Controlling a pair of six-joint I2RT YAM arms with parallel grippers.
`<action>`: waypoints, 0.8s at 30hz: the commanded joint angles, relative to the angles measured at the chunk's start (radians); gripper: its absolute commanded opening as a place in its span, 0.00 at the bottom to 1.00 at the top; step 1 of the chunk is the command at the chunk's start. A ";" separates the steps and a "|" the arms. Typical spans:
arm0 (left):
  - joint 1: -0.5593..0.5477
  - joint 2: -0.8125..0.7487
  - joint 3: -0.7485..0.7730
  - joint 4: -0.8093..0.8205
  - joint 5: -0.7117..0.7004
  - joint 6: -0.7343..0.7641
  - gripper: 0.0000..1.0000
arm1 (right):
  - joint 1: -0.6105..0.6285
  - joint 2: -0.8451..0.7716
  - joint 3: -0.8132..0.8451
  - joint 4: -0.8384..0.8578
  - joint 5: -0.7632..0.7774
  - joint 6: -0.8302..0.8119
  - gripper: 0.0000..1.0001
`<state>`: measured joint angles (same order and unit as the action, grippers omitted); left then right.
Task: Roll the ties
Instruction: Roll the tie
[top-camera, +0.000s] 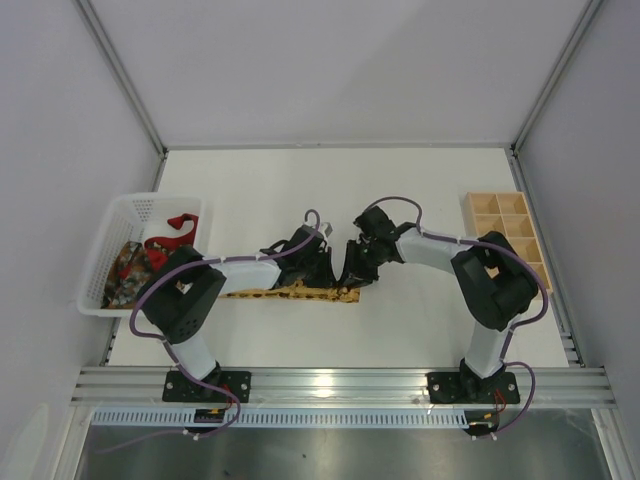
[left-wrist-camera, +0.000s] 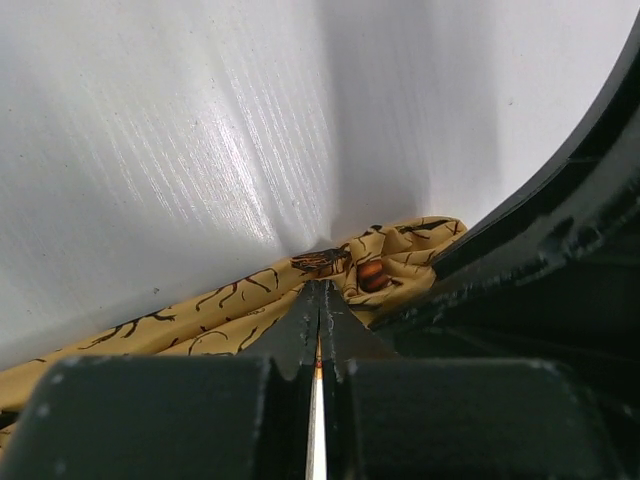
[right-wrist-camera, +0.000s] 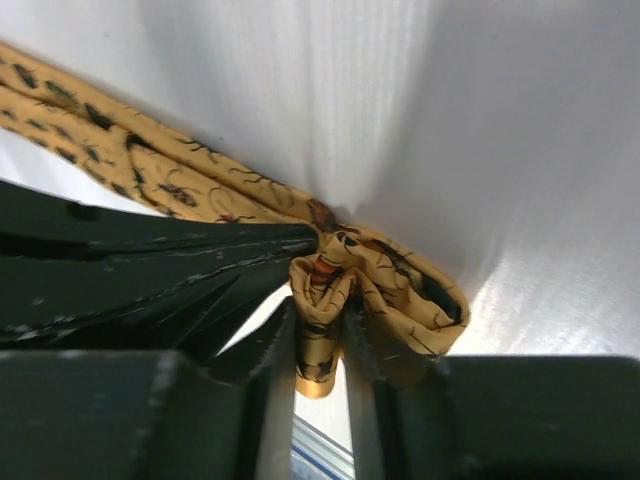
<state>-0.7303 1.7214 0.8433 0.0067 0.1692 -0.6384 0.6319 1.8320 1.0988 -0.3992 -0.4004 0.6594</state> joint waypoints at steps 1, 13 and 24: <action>-0.012 0.024 -0.033 -0.025 0.033 -0.009 0.00 | 0.022 0.087 -0.096 0.148 0.107 0.016 0.30; -0.004 -0.026 -0.039 -0.053 0.033 -0.003 0.01 | -0.055 0.020 -0.292 0.370 -0.061 -0.020 0.50; 0.005 -0.043 -0.050 -0.034 0.082 -0.032 0.02 | -0.159 0.026 -0.536 0.960 -0.275 0.226 0.45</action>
<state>-0.7204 1.7016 0.8211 0.0113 0.1814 -0.6476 0.4877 1.7893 0.6491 0.4698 -0.7727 0.8486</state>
